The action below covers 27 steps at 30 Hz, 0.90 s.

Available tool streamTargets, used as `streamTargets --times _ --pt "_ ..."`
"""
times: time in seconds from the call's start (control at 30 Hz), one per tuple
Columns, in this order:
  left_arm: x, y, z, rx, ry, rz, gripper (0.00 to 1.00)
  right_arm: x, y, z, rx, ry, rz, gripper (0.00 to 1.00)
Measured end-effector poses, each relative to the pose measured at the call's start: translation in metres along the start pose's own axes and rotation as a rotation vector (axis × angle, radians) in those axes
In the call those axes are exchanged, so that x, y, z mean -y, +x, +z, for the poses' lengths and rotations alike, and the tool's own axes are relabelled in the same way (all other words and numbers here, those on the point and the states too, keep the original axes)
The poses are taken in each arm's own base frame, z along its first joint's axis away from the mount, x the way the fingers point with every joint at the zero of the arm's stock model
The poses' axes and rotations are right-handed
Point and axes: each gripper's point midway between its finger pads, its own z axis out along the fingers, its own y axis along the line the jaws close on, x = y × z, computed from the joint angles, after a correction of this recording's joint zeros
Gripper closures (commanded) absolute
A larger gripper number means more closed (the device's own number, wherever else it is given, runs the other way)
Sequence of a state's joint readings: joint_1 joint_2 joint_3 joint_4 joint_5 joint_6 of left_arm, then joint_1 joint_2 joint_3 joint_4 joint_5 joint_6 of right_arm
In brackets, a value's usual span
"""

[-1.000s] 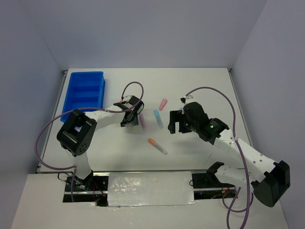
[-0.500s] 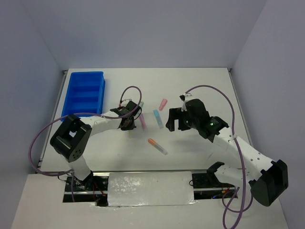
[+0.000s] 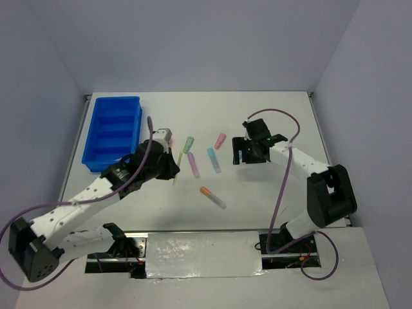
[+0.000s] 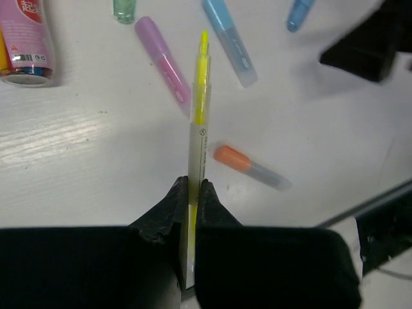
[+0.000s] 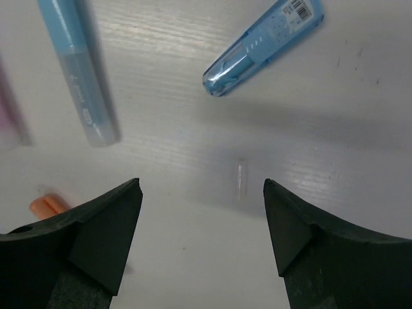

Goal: Sort the stationery into containers
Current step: Pick up the pen from the center of the board, then close the pen cap on the pen.

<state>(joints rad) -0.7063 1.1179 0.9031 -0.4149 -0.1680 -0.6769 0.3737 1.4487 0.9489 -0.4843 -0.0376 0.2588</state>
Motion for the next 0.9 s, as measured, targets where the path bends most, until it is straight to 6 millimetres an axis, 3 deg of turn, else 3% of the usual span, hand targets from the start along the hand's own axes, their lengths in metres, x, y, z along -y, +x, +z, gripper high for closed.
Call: streamTargets --times 0.07,0.17,0.4,0.63,0.87,0.9 --pt "0.005 0.001 -0.023 0.022 0.072 0.022 1.00 0.006 -0.003 0.015 -0.033 0.030 -0.005 0.25" --pt "0.009 0.003 -0.052 0.041 0.148 0.059 1.00 0.016 0.009 0.030 -0.093 0.072 -0.007 0.34" --pt "0.007 0.007 -0.099 0.073 0.223 0.123 1.00 0.026 0.023 0.044 -0.149 0.109 0.000 0.44" --pt "0.009 0.008 -0.107 0.086 0.256 0.145 1.00 0.033 0.042 0.047 -0.182 0.129 0.018 0.49" --pt "0.007 0.014 -0.097 0.046 0.238 0.148 1.00 0.036 0.041 0.048 -0.178 0.144 0.032 0.65" --pt "0.006 0.016 -0.097 0.042 0.237 0.148 1.00 0.037 0.041 0.048 -0.178 0.150 0.031 0.72"
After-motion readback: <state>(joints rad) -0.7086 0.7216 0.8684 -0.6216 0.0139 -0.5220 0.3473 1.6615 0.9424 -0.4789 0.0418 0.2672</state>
